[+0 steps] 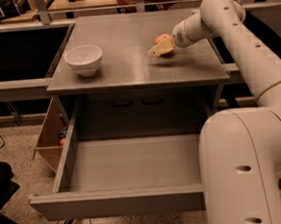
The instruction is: Pick apple from top drawer and place on counter
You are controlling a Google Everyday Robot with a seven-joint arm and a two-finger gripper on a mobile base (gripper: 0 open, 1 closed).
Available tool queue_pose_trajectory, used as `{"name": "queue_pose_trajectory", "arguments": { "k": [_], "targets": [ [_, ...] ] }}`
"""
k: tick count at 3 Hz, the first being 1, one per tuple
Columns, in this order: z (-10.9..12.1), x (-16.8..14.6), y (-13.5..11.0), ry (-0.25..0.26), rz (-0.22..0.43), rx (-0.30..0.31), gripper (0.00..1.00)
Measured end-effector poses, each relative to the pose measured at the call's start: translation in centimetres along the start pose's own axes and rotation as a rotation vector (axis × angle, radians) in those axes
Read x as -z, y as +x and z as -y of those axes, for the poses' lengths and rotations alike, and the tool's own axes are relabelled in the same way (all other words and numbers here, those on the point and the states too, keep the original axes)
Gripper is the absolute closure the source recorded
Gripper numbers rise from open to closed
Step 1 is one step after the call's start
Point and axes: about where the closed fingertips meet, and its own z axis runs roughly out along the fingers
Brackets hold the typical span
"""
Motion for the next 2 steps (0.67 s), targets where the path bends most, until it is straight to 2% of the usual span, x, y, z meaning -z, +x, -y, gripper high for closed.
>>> {"name": "queue_pose_trajectory", "arguments": {
  "k": [1,2],
  "targets": [
    [-0.6,1.4,-2.1,0.045,-0.014,0.027,0.0],
    [-1.6,6.0,-6.2,0.181,-0.023,0.057,0.0]
  ]
}}
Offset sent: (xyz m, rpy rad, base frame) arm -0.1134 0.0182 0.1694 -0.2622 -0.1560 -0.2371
